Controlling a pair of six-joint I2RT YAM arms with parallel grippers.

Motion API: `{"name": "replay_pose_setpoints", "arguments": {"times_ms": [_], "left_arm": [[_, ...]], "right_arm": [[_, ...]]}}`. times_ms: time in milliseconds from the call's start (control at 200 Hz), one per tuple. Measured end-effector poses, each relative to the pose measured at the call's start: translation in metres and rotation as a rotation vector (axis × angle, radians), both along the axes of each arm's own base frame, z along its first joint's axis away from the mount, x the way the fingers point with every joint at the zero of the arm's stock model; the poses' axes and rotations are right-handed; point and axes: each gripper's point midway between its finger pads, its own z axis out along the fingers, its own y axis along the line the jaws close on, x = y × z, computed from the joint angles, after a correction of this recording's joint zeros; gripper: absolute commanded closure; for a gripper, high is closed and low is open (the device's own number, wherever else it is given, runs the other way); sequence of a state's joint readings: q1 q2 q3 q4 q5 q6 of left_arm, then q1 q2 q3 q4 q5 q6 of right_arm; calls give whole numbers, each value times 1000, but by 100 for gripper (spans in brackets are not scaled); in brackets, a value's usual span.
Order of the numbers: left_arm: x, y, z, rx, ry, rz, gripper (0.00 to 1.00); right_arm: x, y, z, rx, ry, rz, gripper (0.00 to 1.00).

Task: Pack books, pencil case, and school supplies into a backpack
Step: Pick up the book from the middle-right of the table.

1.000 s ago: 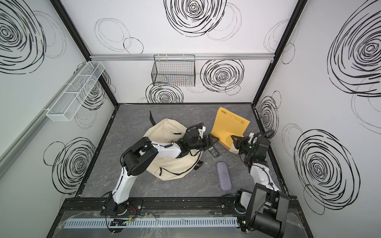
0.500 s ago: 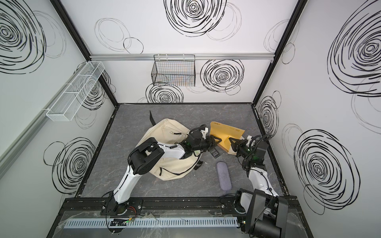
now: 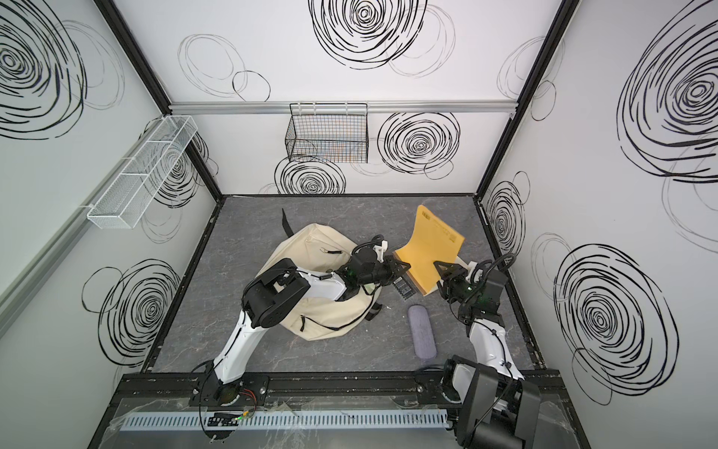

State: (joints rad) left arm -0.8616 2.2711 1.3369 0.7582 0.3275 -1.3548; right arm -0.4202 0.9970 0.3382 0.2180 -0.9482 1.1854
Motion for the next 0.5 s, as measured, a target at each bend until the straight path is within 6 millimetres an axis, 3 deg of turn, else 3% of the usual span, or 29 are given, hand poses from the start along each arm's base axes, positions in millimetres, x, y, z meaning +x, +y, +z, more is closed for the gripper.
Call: {"name": "replay_pose_setpoints", "arguments": {"times_ms": [45, 160, 300, 360, 400, 495], "left_arm": [[-1, 3, 5, 6, -11, -2, 100], [-2, 11, 32, 11, -63, -21, 100], [-5, 28, 104, -43, -189, -91, 100], [-5, 40, 137, -50, -261, -139, 100], [-3, 48, 155, -38, -309, -160, 100], [1, 71, 195, 40, -445, -201, 100]], "right_arm": [[0, -8, 1, -20, 4, -17, 24], [2, -26, 11, -94, -14, -39, 21], [7, -34, 32, -188, -77, -27, 18], [9, -31, 41, -201, -118, -5, 17], [10, -26, 46, -204, -142, 16, 8], [12, -2, 60, -217, -212, 101, 0]]}}
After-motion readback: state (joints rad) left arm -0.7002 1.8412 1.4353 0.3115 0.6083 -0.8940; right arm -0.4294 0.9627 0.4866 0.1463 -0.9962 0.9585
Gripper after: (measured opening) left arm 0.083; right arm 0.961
